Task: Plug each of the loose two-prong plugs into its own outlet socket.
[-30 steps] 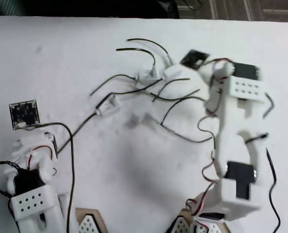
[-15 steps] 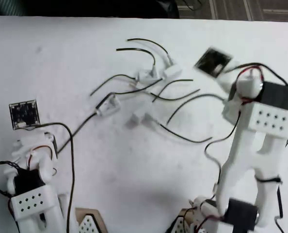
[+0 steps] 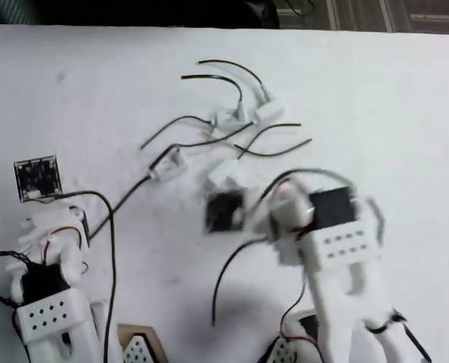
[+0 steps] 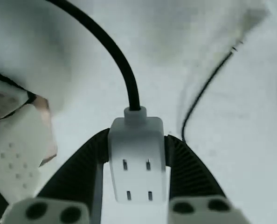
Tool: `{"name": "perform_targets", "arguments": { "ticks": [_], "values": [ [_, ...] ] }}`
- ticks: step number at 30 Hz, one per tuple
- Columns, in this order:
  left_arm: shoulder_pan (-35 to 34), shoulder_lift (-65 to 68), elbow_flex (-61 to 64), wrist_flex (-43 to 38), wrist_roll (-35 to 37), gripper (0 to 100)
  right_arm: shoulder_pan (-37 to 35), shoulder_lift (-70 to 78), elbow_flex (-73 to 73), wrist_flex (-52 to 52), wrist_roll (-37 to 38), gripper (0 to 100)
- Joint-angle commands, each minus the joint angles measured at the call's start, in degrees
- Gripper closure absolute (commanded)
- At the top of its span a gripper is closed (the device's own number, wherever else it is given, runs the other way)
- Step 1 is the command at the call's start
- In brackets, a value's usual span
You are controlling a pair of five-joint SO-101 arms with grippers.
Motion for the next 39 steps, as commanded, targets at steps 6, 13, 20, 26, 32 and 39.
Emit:
{"name": "perform_targets", "arguments": {
  "ticks": [6,13,20,26,32,39],
  "values": [
    [-0.4,-0.6,-0.4,-1.0,-0.4,92,-19.0,11.0,8.5,-22.2,-0.4,97.9],
    [-0.4,-0.6,-0.4,-1.0,-0.4,92,-23.2,32.5,1.3,-37.0,-9.2,97.8],
    [-0.4,-0.6,-0.4,-1.0,-0.4,92,-23.6,41.5,-5.9,-37.6,-15.6,83.4],
    [-0.4,-0.6,-0.4,-1.0,-0.4,92,-24.2,35.7,-6.2,-34.8,-17.1,73.5],
    [-0.4,-0.6,-0.4,-1.0,-0.4,92,-23.3,27.1,-6.2,-30.5,-22.6,72.3],
    [-0.4,-0.6,-0.4,-1.0,-0.5,92,-18.8,21.5,-5.8,-21.0,-36.7,86.5]
  ]
}}
